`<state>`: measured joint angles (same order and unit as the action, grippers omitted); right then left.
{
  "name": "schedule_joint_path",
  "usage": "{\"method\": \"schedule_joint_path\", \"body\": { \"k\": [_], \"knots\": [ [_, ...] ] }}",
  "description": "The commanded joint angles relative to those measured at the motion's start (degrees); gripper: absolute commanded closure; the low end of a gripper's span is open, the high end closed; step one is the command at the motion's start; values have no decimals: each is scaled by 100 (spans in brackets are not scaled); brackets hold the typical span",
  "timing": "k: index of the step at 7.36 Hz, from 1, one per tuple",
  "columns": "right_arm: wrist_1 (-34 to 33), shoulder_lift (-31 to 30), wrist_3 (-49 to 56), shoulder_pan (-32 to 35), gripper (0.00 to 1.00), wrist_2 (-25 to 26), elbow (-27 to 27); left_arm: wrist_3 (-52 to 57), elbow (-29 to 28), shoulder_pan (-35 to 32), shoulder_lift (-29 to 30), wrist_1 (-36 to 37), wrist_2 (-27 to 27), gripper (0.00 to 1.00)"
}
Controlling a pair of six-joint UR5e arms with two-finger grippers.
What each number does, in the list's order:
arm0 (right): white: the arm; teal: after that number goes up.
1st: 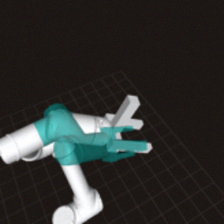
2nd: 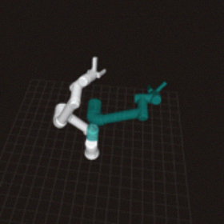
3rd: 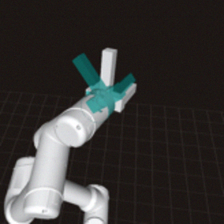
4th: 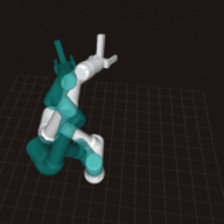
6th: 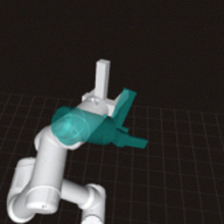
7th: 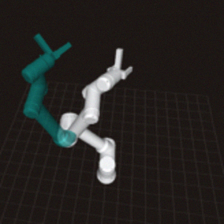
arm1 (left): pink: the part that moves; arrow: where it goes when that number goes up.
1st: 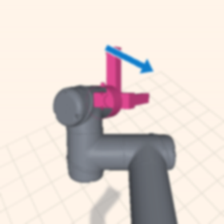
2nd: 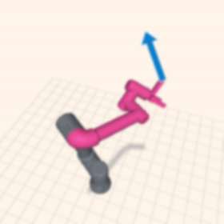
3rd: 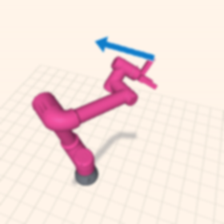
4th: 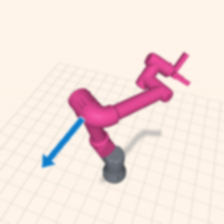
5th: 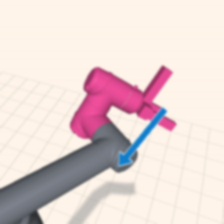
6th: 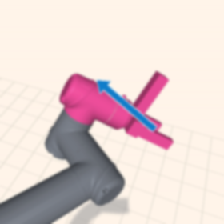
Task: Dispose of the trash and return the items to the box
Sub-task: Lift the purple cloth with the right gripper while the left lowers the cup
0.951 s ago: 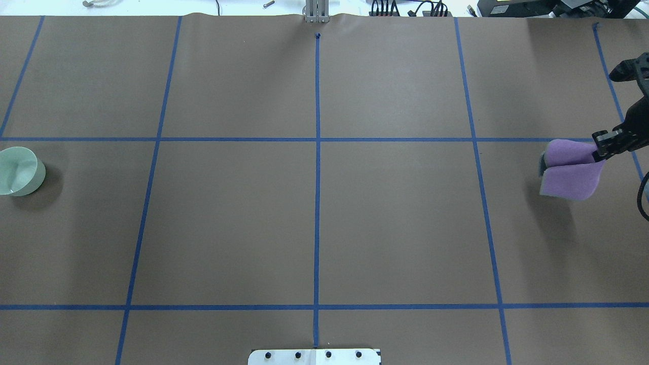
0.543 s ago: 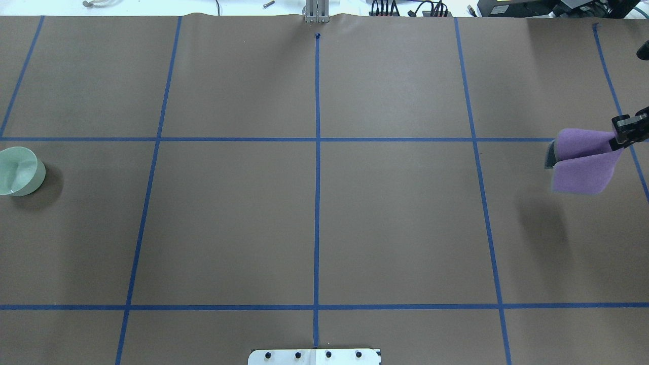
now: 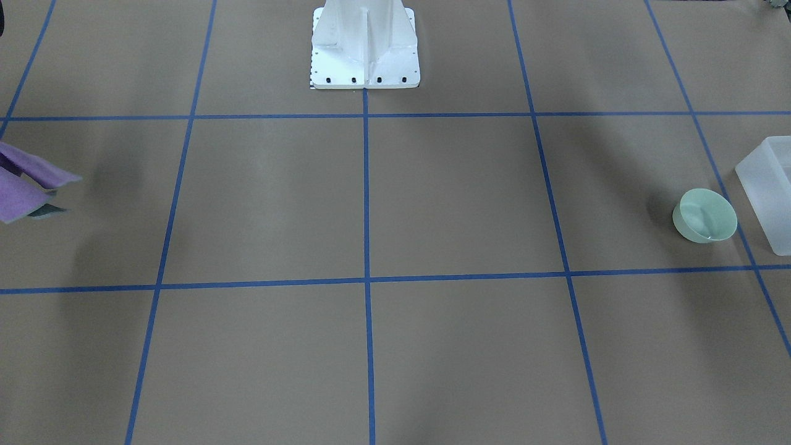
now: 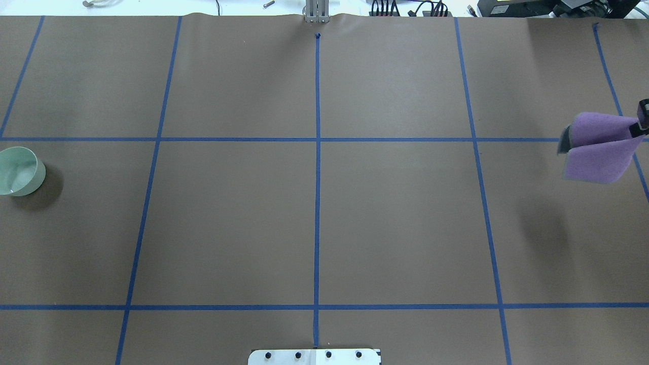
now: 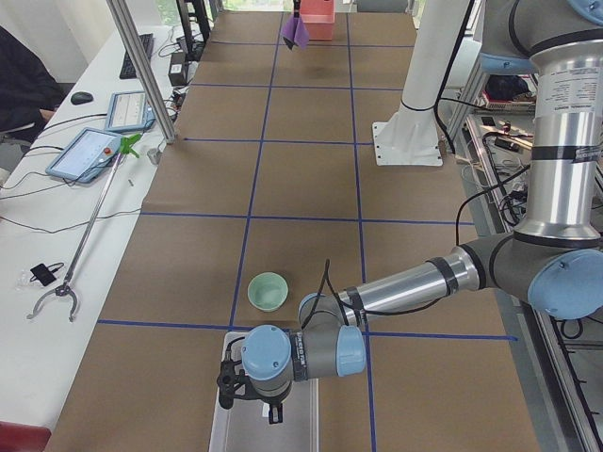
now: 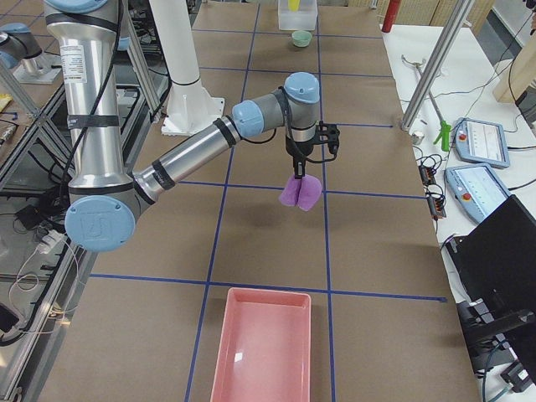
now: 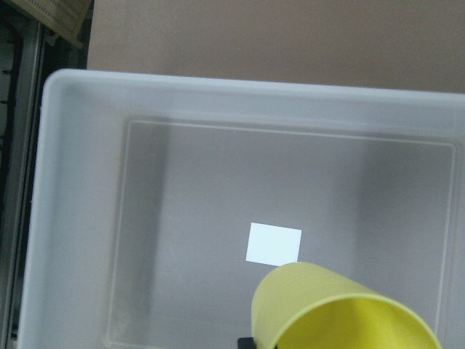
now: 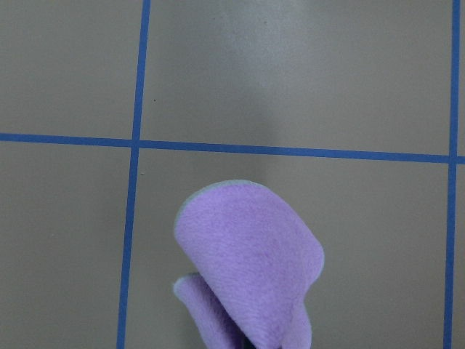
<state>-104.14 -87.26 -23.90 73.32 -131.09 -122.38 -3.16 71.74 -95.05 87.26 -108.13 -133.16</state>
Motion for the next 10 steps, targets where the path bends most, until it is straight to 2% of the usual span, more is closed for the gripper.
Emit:
{"method": "schedule_joint_path", "body": {
  "k": [1,2,3,4,6,8,9,10],
  "knots": [
    [-1,-54,9,199,100,-83,-111,-334,-194,284,-77,-401,-235,100],
    [-1,-54,17,331,100,-135,-111,-351,-265,302,-77,-541,-254,100],
    [-1,-80,70,436,100,-145,-119,-517,-327,381,-69,-803,-245,88],
    [-1,-150,88,559,100,-136,-146,-588,-327,416,-69,-1041,-210,2],
    [-1,-177,254,962,100,-145,-155,-545,-327,417,62,-1280,-175,1],
    [-10,-369,971,1367,100,-145,-102,-431,-197,382,186,-1246,-175,1],
    [-201,-423,1628,1656,100,-136,-32,-431,48,347,186,-1219,-175,1],
    [-551,-406,2252,1868,100,-58,-23,-431,407,303,195,-862,-218,1]
  ]
}}
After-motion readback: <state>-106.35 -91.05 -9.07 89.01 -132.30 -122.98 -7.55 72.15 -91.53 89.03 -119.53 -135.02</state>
